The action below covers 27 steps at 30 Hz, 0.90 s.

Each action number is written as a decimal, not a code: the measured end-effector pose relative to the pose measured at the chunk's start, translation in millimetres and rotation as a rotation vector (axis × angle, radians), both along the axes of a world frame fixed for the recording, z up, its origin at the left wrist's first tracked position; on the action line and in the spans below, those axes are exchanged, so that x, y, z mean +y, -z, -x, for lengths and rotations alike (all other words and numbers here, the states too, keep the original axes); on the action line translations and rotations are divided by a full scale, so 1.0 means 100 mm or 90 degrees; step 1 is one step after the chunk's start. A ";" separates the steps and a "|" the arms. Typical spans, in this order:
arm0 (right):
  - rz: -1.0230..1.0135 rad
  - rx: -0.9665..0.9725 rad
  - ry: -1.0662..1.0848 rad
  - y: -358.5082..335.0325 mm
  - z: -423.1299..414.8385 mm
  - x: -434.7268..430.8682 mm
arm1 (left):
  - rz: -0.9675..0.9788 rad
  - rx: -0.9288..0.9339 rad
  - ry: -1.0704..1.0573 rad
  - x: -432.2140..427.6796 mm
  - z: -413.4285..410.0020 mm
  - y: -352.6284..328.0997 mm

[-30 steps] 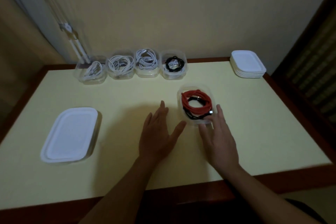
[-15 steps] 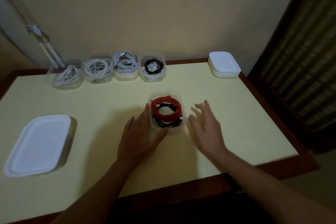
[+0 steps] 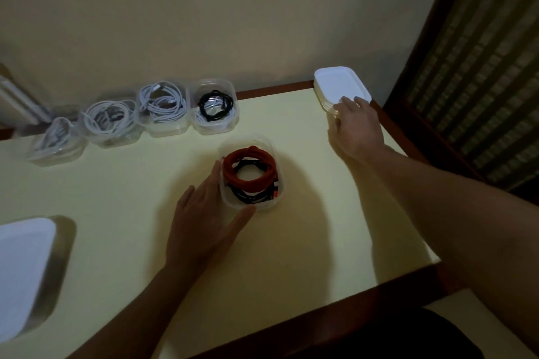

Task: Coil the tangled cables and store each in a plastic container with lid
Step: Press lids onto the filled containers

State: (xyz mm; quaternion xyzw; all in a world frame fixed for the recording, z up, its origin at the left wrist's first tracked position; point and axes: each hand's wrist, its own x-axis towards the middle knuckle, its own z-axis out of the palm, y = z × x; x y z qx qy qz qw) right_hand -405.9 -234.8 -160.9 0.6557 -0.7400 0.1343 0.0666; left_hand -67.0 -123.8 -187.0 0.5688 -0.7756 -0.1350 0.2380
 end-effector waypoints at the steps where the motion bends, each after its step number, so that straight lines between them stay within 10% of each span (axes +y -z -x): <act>1: 0.001 0.008 -0.002 0.00 0.02 -0.03 | 0.000 -0.001 -0.001 -0.02 0.01 0.00; 27: 0.207 0.088 -0.143 -0.22 -0.22 0.11 | 0.004 0.007 -0.008 -0.08 0.07 -0.02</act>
